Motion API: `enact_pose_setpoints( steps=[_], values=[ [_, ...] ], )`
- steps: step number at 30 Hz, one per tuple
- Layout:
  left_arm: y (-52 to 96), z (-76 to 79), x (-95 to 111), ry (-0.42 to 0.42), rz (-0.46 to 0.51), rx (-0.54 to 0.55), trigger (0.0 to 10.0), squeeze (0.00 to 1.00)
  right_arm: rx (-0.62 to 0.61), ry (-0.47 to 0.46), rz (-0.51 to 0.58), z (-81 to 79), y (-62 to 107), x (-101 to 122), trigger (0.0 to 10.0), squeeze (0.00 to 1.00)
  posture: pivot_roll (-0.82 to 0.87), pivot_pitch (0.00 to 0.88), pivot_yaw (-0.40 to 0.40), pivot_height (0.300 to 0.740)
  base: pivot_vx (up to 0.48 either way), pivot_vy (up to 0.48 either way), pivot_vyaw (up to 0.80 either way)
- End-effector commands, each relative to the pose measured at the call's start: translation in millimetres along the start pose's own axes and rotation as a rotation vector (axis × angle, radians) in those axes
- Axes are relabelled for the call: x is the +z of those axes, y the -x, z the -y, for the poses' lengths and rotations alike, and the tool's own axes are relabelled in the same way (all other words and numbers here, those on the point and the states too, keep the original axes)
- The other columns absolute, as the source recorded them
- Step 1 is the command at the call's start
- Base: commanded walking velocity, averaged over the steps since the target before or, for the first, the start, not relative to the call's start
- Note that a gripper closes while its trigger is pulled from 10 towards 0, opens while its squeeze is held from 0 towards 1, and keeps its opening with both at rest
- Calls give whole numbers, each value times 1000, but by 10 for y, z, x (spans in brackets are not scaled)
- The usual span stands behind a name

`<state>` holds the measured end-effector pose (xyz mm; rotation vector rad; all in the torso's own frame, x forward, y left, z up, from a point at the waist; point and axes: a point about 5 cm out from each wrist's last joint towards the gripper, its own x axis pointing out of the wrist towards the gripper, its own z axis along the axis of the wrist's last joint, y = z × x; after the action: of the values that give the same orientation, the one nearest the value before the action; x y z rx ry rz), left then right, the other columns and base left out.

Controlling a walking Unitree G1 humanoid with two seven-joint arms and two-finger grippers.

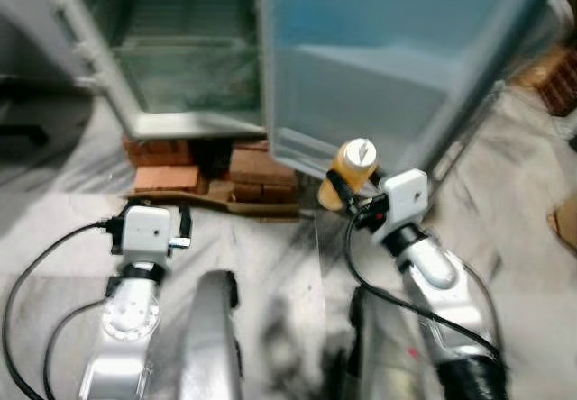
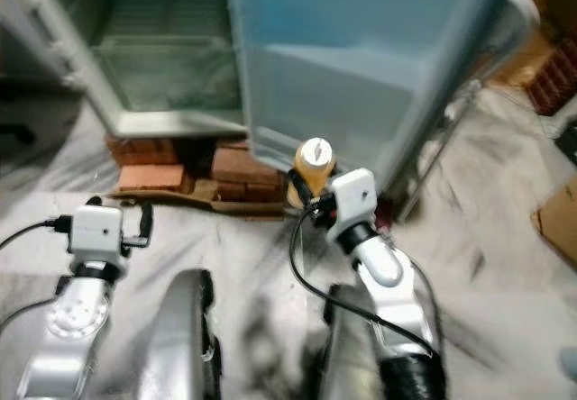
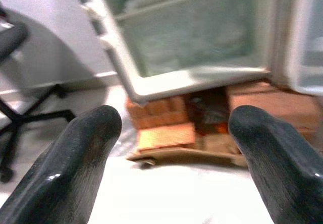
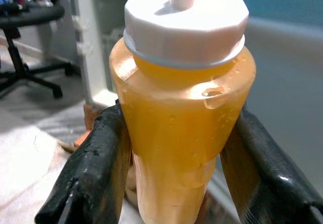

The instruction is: Restocking fridge

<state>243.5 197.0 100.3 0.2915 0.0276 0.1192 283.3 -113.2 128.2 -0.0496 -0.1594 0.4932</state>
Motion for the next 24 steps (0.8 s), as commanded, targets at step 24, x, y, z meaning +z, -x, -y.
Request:
enact_pose_setpoints(
  steps=[24],
  values=[
    [-10, 140, 58, 20, 7, -56, 10000, 0, -211, 70, -24, 335, 92, -18, 10000, 0, 52, 206, -11, 568, 117, 0, 0]
  ],
)
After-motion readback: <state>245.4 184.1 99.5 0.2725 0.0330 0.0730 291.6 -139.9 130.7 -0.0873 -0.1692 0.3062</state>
